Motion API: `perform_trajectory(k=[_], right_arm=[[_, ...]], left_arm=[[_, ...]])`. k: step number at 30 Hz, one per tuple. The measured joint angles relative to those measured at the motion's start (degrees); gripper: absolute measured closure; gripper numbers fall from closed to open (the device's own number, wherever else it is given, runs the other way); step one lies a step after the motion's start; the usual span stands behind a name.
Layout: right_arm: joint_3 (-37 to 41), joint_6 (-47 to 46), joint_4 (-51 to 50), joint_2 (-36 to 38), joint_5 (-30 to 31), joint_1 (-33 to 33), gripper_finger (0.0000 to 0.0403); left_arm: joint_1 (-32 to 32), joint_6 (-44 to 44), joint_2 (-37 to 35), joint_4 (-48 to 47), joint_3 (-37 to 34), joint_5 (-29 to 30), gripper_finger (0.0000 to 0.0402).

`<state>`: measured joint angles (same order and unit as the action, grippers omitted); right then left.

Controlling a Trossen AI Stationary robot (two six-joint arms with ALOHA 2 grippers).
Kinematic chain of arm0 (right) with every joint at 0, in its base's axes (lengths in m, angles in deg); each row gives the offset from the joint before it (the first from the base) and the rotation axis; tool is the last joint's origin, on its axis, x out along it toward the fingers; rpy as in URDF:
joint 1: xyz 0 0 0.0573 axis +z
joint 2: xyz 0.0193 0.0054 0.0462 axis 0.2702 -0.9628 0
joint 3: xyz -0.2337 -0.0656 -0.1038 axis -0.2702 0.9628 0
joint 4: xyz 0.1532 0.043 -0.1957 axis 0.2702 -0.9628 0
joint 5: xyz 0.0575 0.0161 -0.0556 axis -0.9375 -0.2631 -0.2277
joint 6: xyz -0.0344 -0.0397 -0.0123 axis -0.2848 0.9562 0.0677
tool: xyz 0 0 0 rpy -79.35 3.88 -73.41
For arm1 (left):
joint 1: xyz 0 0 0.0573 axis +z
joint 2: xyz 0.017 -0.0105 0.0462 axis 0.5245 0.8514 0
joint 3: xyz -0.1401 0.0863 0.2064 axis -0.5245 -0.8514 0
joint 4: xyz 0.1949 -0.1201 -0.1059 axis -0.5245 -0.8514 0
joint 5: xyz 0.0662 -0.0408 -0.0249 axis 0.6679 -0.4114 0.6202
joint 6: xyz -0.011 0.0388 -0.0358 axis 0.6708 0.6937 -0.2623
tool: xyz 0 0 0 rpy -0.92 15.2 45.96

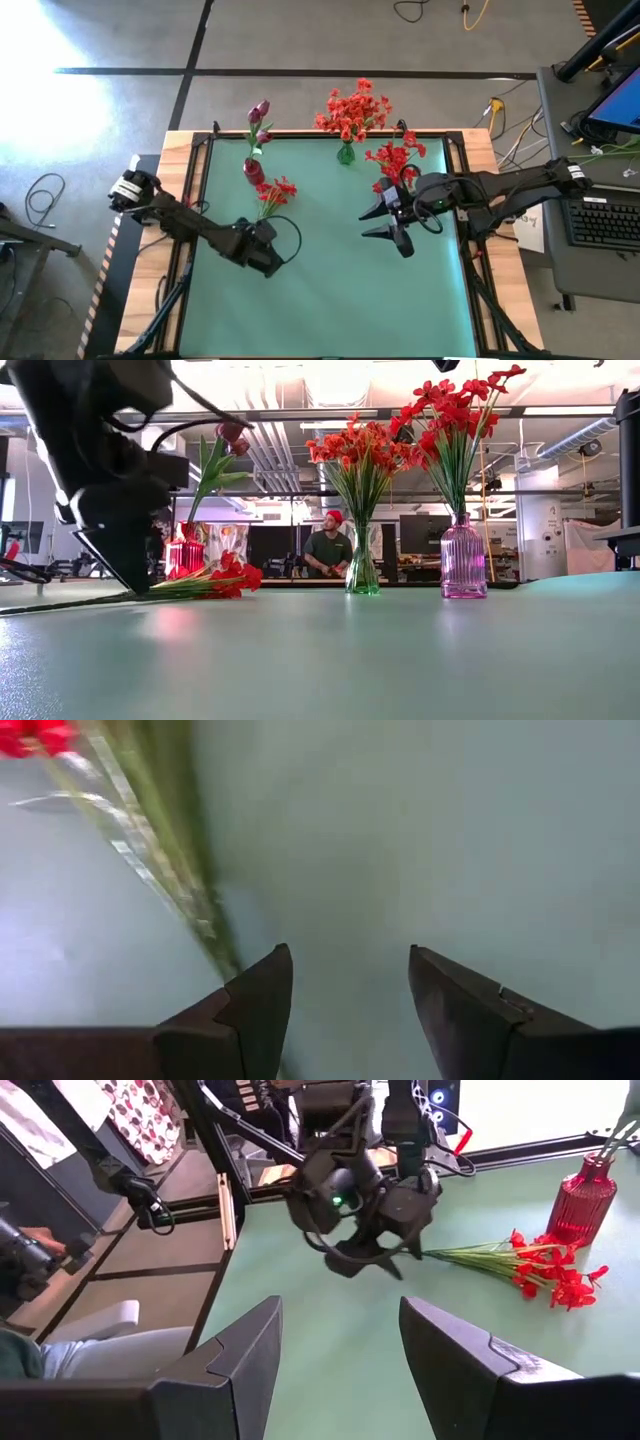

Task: Sort flowers into vase by color
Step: Put the red flowers into the violet flower vase

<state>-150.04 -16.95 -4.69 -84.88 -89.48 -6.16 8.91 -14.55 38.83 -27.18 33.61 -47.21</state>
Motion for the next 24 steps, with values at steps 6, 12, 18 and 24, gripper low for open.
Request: perform_trajectory(k=[6, 12, 18, 24], right_arm=[[0.0, 0.0, 0.0, -0.7, 0.0, 0.0, 0.0209], [0.0, 0.2, -0.1, -1.2, 0.0, 0.0, 0.0209], [0.0, 0.4, 0.0, -2.4, 0.0, 0.0, 0.0209], [0.0, 0.4, 0.1, -3.3, 0.0, 0.0, 0.0209]], left_arm=[[4.4, 0.3, -0.2, 0.1, -2.0, 1.5, 0.0214], [6.2, 0.8, -0.2, 0.1, -2.1, 2.3, 0.0214], [7.9, 0.9, -0.2, -0.7, -2.1, 4.6, 0.02], [8.2, 0.9, -0.2, -2.0, -1.8, 4.0, 0.018]])
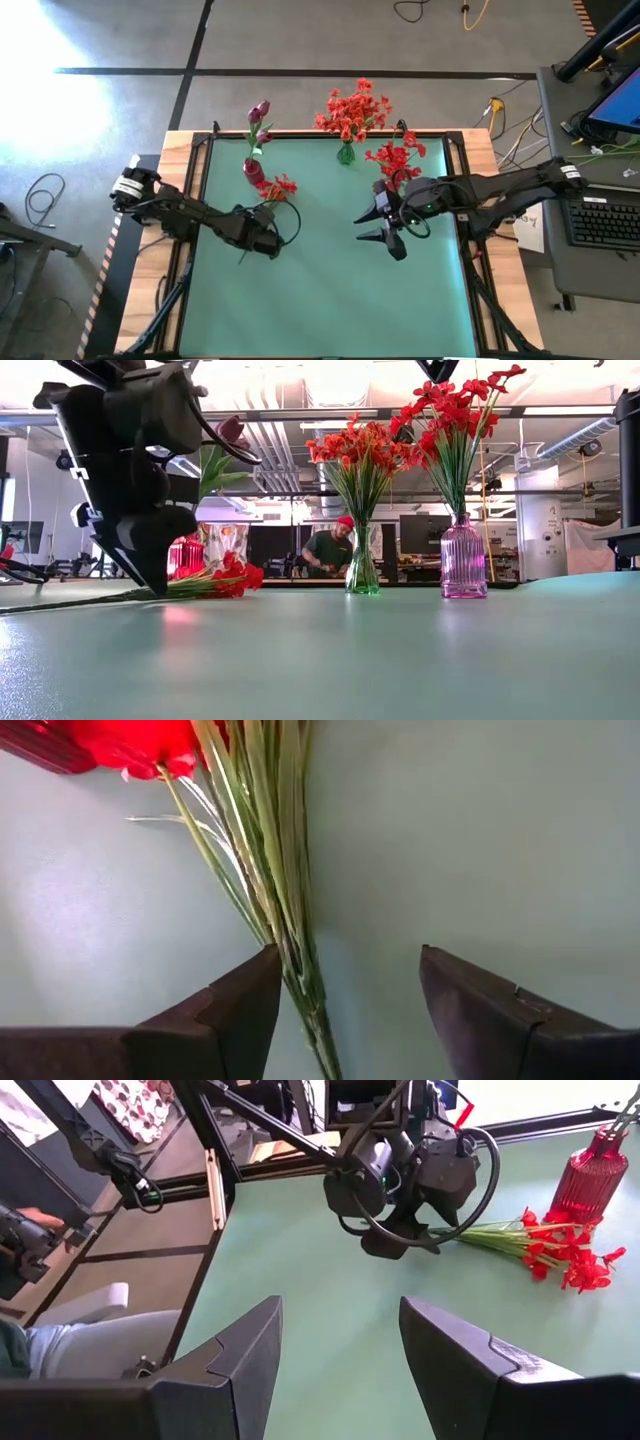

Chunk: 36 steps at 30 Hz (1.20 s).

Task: Sort flowers into vase by color
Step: Put the red flowers into the violet flower vase

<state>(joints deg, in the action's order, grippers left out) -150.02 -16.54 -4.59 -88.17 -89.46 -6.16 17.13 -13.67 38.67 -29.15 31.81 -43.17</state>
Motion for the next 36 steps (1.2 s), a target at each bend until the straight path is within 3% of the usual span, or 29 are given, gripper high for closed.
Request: perform_trajectory(k=[5, 12, 17, 24, 36], right_arm=[[0.0, 0.6, 1.7, -0.1, 0.0, 0.0, 0.0209], [0.0, 1.1, 2.3, -0.1, 0.0, 0.0, 0.0209], [0.0, 1.0, 2.2, -0.1, 0.0, 0.0, 0.0209], [0.0, 0.8, 2.0, -0.1, 0.0, 0.0, 0.0209], [0.4, 0.9, 1.9, -0.3, 0.0, 4.1, 0.0209]], left_arm=[[1.0, 0.8, 0.0, -2.8, -0.2, 0.2, 0.0166], [3.3, 1.3, 0.1, 3.0, -4.2, 0.2, 0.0177], [3.4, 0.7, 0.2, 6.4, -5.7, 0.2, 0.0234], [2.9, -1.5, 0.2, 6.0, -5.7, 1.8, 0.0382], [-5.2, 1.8, -2.7, 7.2, -1.3, 6.0, 0.04]])
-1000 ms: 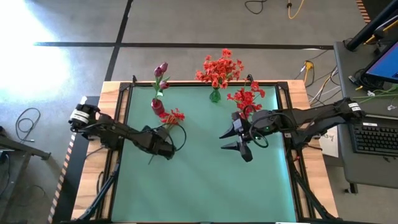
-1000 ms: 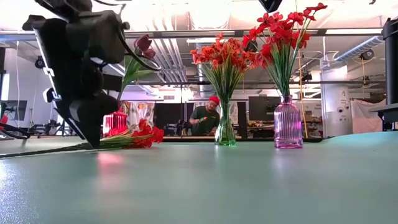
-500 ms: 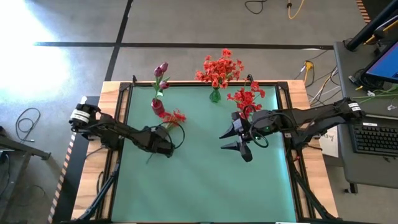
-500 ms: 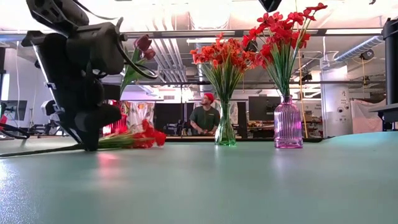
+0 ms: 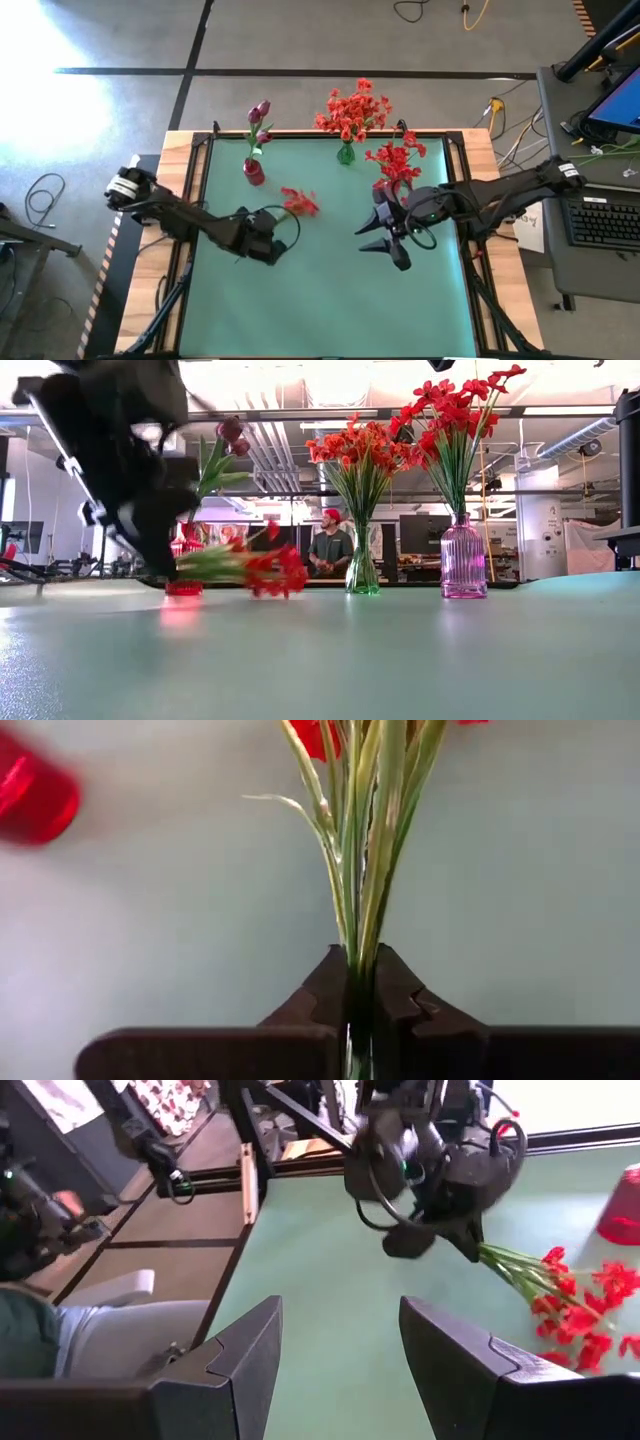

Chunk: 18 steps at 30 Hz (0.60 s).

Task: Sort flowers into vase by color
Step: Put the red flowers into the violet flower vase

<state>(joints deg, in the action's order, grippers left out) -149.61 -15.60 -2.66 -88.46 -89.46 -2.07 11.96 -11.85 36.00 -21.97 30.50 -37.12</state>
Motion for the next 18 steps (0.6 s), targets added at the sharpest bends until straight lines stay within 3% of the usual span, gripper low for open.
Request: perform_trajectory(k=[3, 12, 18], right_arm=[[0.1, 0.0, 0.1, 0.0, 0.0, 1.3, 0.0209], [0.2, -0.3, 0.4, -1.5, 0.5, 5.2, 0.0209], [0.2, 0.2, 0.7, -4.5, 0.5, 7.8, 0.0209]], left_arm=[[-3.8, 8.2, -2.3, 5.0, 0.8, 0.1, 0.04], [-11.1, 43.5, -6.9, 39.1, -0.3, -1.8, 0.0401], [-11.0, 62.8, -6.6, 59.9, -3.5, -18.4, 0.0401]])
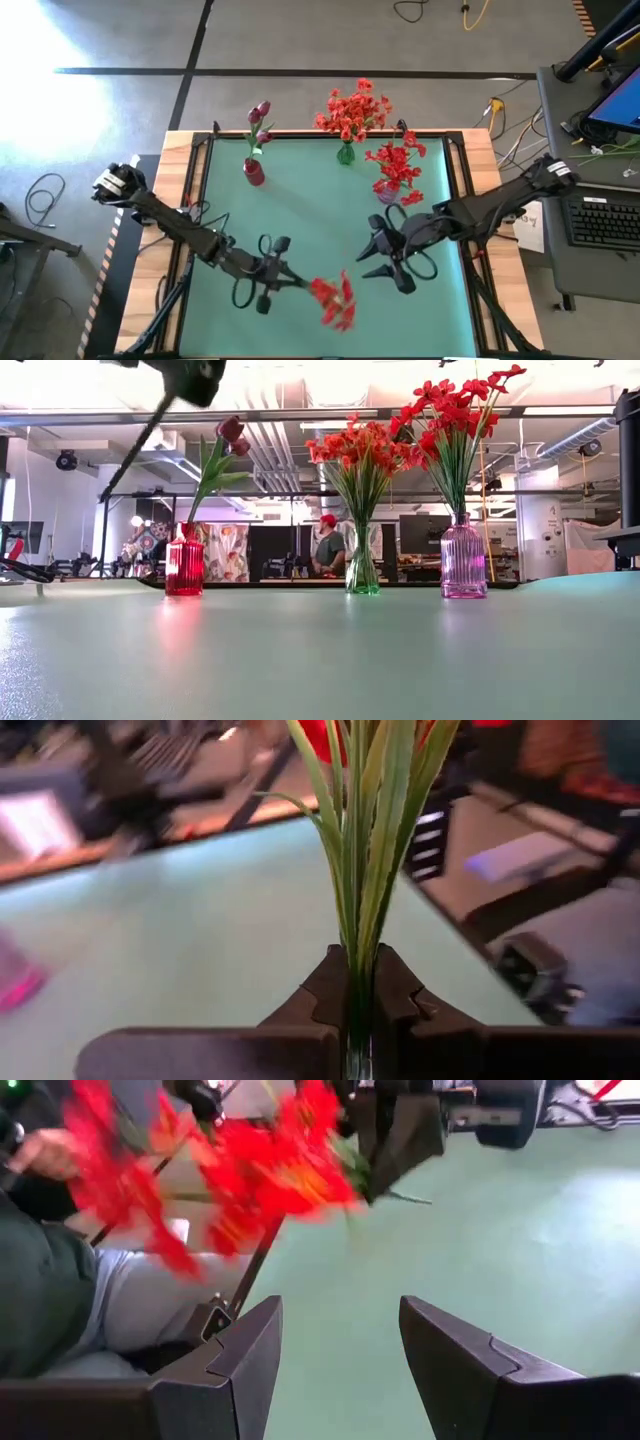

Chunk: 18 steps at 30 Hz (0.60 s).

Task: Sort flowers into vase by color
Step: Put the red flowers into the violet flower vase

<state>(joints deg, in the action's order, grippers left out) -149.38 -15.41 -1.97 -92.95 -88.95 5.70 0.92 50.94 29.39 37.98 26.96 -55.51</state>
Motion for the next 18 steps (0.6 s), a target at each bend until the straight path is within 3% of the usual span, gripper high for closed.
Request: perform_trajectory(k=[4, 10, 15, 18], right_arm=[[0.0, 2.0, 2.0, -2.3, 0.1, 0.5, 0.0209], [0.0, 10.9, 17.1, -10.0, 0.3, 0.5, 0.0209], [-0.6, 13.9, 31.8, -15.2, 11.1, -0.4, 0.0208], [-0.8, 14.4, 36.2, -16.4, 10.3, -1.0, 0.0201]], left_arm=[[0.0, 3.6, -0.3, 11.3, -3.6, -2.6, 0.0402], [0.6, 7.1, 0.7, 29.3, -6.9, 1.6, 0.0401], [0.6, 10.1, 1.2, 33.3, -7.6, 2.7, 0.0401], [0.6, 10.2, 1.2, 33.3, -7.7, 4.1, 0.0401]])
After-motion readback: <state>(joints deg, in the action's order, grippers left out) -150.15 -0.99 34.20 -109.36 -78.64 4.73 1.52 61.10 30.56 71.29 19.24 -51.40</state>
